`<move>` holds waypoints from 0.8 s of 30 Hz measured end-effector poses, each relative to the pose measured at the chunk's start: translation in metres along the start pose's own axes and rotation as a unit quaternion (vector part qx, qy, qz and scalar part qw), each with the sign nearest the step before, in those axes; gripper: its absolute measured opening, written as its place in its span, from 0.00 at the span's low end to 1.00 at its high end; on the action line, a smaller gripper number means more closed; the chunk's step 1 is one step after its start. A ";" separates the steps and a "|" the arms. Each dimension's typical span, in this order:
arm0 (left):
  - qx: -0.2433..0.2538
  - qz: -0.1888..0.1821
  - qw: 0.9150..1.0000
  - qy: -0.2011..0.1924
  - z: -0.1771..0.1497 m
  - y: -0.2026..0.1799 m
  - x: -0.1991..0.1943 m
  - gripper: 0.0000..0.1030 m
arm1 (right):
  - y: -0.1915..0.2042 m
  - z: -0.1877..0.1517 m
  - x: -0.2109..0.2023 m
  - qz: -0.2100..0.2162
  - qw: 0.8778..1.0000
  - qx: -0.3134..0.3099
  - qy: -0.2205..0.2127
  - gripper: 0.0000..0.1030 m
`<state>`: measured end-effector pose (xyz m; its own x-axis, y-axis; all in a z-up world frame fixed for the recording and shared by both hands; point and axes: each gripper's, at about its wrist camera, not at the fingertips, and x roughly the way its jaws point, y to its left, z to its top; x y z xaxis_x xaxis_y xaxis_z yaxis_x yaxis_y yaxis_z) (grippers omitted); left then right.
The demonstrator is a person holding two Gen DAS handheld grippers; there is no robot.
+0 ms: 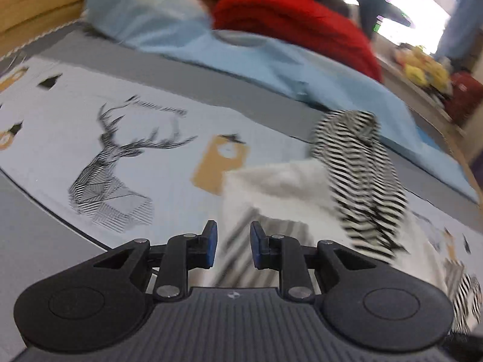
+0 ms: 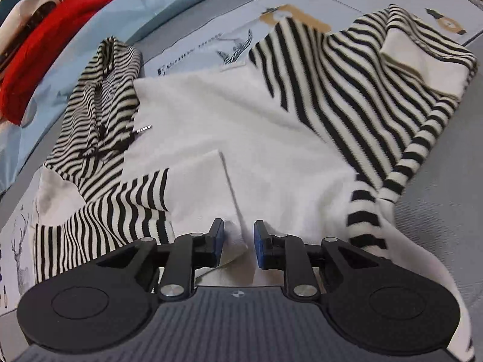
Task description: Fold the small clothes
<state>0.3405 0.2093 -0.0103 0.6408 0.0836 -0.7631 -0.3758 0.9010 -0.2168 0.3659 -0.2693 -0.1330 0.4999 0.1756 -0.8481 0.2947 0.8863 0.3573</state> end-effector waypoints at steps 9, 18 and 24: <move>-0.008 -0.020 0.999 0.035 -0.003 0.014 0.046 0.26 | 0.022 0.003 -0.006 0.007 0.997 -0.071 -0.039 0.04; 0.037 0.007 0.998 0.041 -0.009 0.003 0.078 0.07 | 0.019 0.009 -0.010 -0.006 0.998 -0.057 -0.040 0.02; 0.048 0.032 0.997 -0.049 0.007 0.004 0.044 0.05 | 0.021 0.005 -0.009 0.005 0.998 -0.061 -0.033 0.02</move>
<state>0.3719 0.2194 -0.0403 0.6816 0.1793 -0.7094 -0.3556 0.9285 -0.1070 0.3718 -0.2549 -0.1157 0.5557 0.1604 -0.8158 0.1896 0.9309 0.3122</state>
